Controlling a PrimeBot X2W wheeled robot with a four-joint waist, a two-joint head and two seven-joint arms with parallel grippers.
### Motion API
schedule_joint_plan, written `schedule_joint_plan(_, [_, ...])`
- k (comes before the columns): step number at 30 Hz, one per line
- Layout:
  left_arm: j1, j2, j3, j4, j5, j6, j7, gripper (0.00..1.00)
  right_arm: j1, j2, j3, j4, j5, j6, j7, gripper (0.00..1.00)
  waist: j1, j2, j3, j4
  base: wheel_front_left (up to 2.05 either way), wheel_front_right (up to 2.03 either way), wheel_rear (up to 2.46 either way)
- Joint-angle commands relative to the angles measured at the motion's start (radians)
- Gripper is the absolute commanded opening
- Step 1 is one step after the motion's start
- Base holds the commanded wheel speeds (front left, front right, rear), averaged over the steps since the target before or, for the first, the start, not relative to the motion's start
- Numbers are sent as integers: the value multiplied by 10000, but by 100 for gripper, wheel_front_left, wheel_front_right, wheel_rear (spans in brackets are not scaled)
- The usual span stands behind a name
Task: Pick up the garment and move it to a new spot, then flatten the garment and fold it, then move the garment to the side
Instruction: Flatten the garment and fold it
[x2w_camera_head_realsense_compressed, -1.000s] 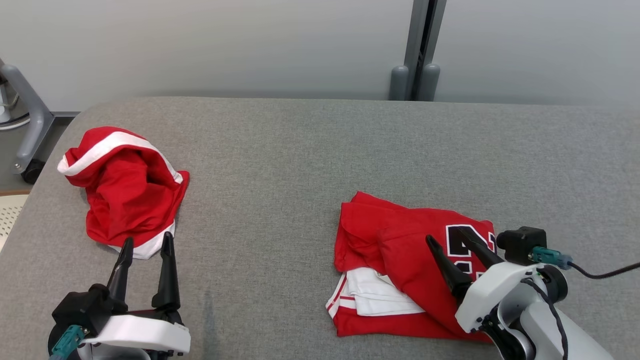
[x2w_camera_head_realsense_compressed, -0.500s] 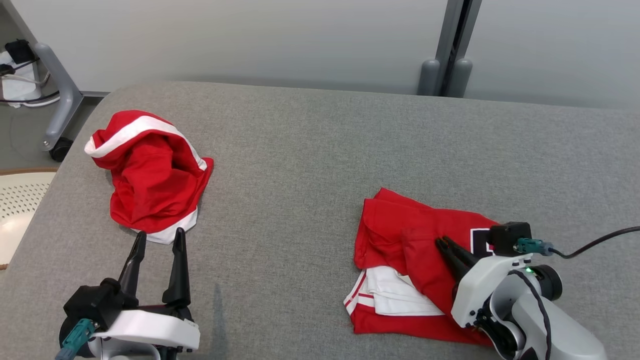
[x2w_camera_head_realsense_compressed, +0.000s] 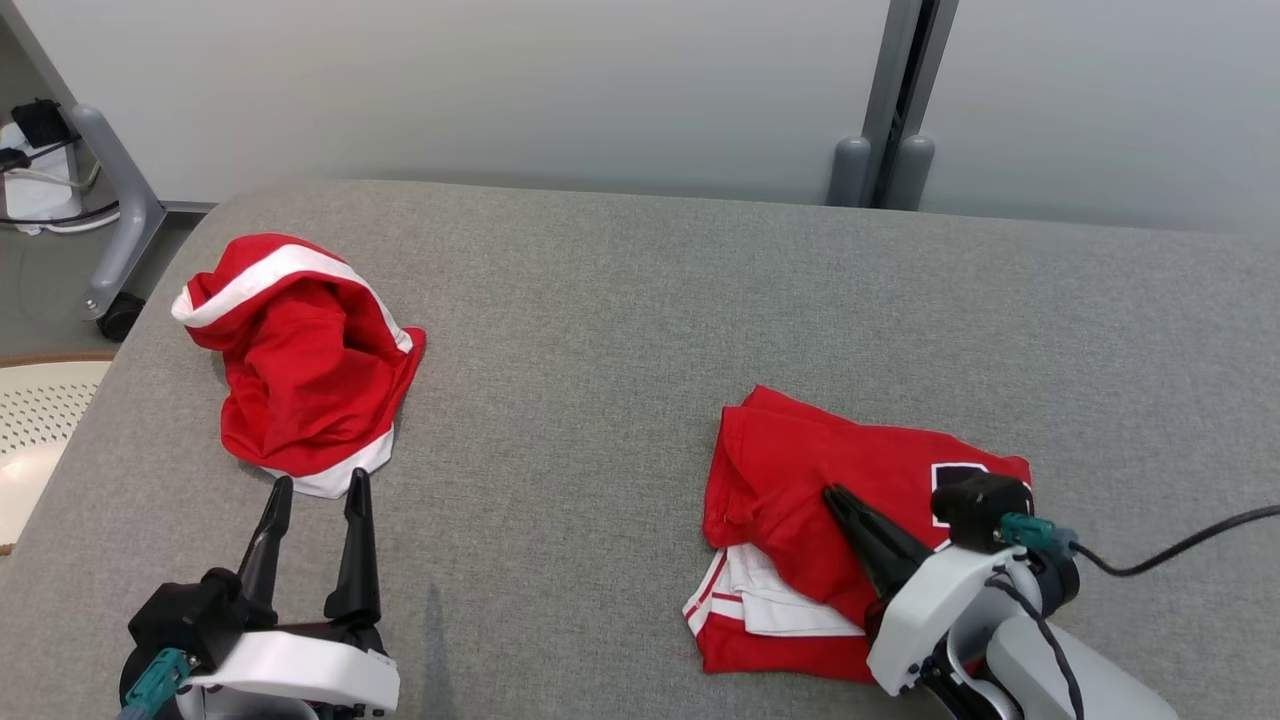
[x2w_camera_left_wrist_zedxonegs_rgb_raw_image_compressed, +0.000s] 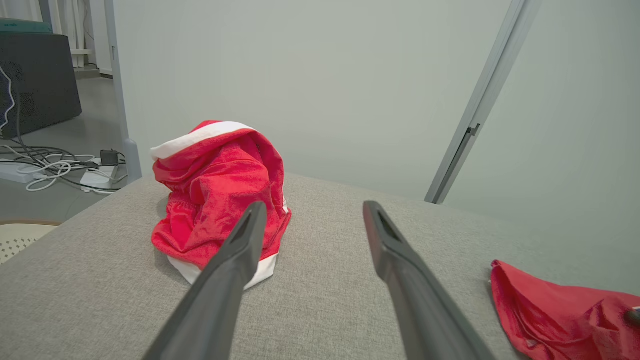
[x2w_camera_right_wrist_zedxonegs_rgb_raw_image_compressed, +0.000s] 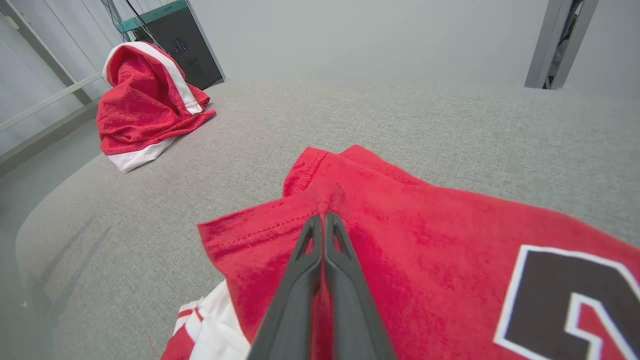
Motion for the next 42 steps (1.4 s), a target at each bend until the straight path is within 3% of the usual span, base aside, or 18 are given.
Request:
schedule_joint_plan(1, [-2, 36, 5, 18, -40, 34, 1, 100, 193, -116, 88, -220, 68, 3, -93, 0, 0, 0, -29, -11, 0, 0, 0])
schedule_joint_plan(8, [14, 36, 5, 39, -32, 23, 1, 100, 867, -352, 618, -1439, 87, 1, -171, 0, 0, 0, -38, -57, 0, 0, 0])
schedule_joint_plan(10, [1, 36, 16, 53, -23, 12, 1, 100, 1133, -329, 761, -1727, 189, 3, -187, 64, 0, 0, -28, -80, 0, 0, 0])
schedule_joint_plan(11, [-17, 36, 16, 68, -22, 4, 1, 100, 1253, -324, 801, -1835, 236, 3, -183, 63, 0, 0, -23, -83, 0, 0, 0])
schedule_joint_plan(12, [-33, 38, 23, 78, -22, -2, 1, 100, 1325, -340, 823, -1918, 230, 3, -184, 91, 0, 0, -21, -91, 0, 0, 0])
schedule_joint_plan(13, [-52, 35, 28, 78, -29, -8, 1, 100, 1392, -336, 814, -2032, 265, 3, -190, 100, 0, 0, -20, -99, 0, 0, 0])
schedule_joint_plan(22, [121, 36, 167, 55, 20, -29, 1, 100, 2187, -487, -462, -3355, -77, 3, -193, 100, 0, 0, -153, -409, 0, 0, 0])
schedule_joint_plan(36, [224, 36, 490, -49, 270, -134, 1, 100, 3734, -116, -4751, -4776, -2143, 3, -194, 100, 0, 0, -389, -1118, 0, 0, 0])
schedule_joint_plan(42, [455, 35, 554, -150, 491, -157, 1, 100, 4509, 126, -5859, -5364, -3021, 3, -196, 100, 0, 0, -507, -1445, 0, 0, 0])
